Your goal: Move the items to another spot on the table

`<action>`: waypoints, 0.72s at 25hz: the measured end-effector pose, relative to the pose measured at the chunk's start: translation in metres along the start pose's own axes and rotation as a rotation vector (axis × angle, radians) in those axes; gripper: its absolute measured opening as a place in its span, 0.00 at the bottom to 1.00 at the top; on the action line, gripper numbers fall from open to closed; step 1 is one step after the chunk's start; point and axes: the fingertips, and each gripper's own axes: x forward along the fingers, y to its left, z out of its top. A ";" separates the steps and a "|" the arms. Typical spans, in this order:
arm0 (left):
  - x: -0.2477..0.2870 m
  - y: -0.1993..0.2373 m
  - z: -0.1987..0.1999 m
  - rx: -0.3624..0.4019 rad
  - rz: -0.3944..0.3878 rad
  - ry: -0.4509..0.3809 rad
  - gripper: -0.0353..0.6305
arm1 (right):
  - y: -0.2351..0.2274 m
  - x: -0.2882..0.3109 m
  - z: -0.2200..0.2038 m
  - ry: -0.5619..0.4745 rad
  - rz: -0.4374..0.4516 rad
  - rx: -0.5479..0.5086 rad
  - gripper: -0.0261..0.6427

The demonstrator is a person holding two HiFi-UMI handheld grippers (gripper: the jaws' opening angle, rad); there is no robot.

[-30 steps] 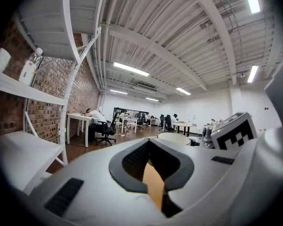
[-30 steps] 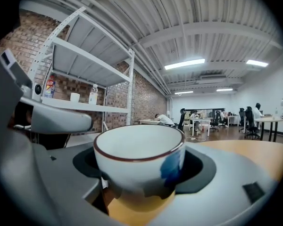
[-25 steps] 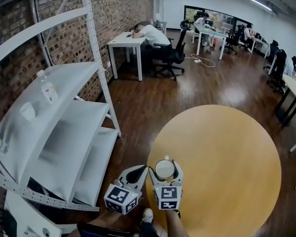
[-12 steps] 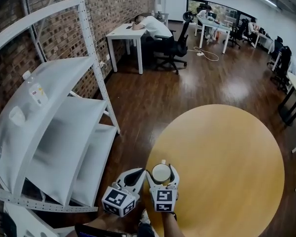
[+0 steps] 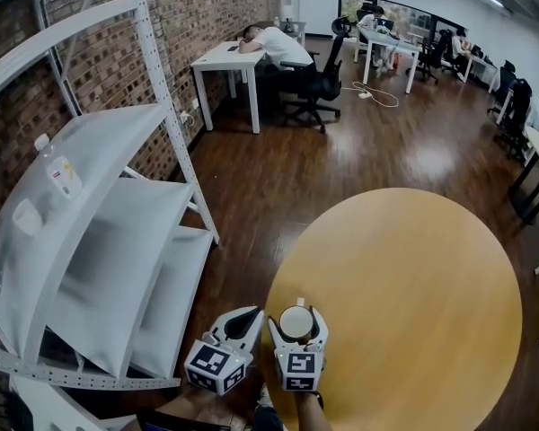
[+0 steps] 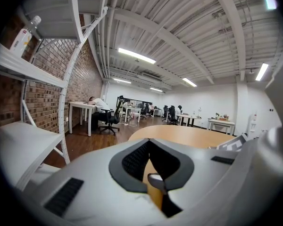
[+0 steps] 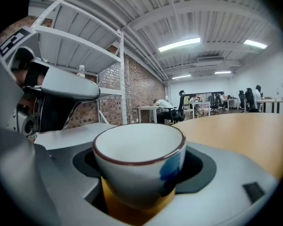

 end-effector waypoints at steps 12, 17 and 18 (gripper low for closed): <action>-0.008 -0.010 -0.003 0.013 -0.016 0.016 0.06 | -0.001 -0.004 -0.003 0.038 0.003 0.050 0.69; -0.020 -0.014 0.004 0.016 -0.008 0.022 0.06 | 0.000 -0.015 0.017 -0.002 -0.005 0.042 0.69; -0.023 -0.015 0.006 0.015 -0.007 0.020 0.06 | 0.000 -0.020 0.022 -0.012 -0.012 0.044 0.69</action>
